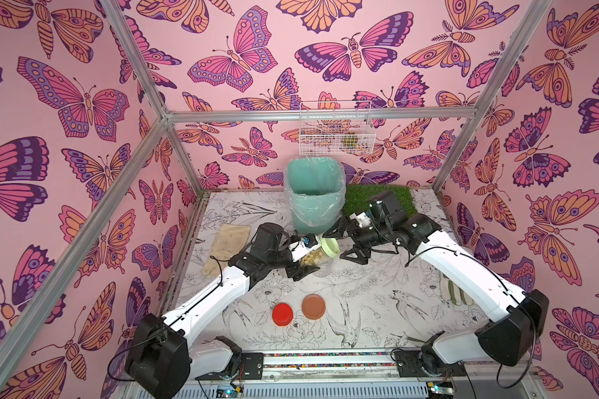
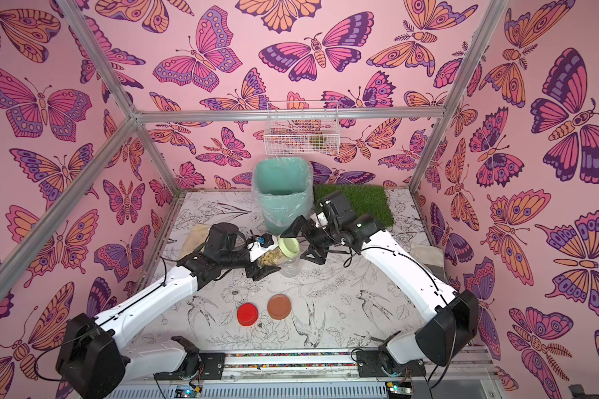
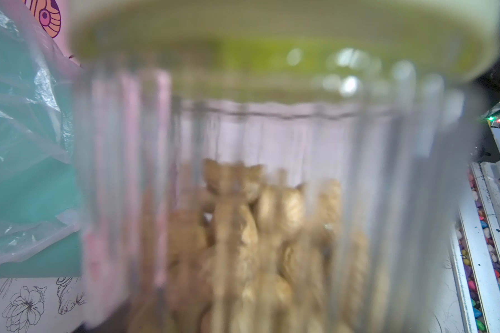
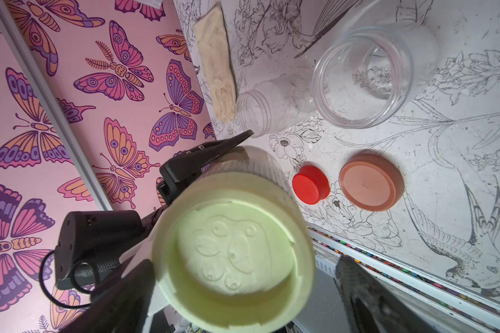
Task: Empty moldy peanuts from jars
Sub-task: Unscrew the lid from the jar.
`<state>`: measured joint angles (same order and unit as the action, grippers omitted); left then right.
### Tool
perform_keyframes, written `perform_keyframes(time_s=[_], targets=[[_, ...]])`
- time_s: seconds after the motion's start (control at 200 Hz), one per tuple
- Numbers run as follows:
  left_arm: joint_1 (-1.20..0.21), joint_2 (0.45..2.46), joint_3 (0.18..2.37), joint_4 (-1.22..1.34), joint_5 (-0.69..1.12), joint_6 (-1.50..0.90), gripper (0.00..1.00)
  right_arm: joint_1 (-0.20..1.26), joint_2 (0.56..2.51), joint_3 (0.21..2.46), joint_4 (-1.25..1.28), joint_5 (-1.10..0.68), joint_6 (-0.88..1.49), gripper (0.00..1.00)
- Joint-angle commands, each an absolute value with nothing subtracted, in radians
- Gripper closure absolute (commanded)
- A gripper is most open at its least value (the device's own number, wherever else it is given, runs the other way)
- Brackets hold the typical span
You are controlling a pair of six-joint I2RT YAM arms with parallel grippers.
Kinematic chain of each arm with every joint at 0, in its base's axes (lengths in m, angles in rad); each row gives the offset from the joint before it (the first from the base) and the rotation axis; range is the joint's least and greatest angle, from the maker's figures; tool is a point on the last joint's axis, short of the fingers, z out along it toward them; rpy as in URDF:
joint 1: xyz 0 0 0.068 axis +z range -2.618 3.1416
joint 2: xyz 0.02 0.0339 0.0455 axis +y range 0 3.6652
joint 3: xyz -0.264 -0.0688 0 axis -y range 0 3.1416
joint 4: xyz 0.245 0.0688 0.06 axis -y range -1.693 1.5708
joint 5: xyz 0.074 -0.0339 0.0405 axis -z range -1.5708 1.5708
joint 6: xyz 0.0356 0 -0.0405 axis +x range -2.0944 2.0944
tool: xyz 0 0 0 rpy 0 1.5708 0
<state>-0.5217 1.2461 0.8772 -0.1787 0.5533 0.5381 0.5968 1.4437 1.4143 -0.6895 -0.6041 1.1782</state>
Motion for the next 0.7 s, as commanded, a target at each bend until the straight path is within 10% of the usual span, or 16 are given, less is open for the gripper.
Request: perform_keyframes(time_s=[0.0,0.225,0.691], targets=[[-0.517,1.236,0.902,-0.098,0.590,0.532,1.00,0.614,1.445,1.409,-0.645,-0.584,1.197,0.01],[-0.517,1.230,0.890,-0.091,0.585,0.525,1.00,0.621,1.447,1.395,-0.624,-0.581,1.197,0.02],[-0.515,1.215,0.874,-0.087,0.596,0.514,1.00,0.604,1.463,1.413,-0.678,-0.604,0.837,0.57]])
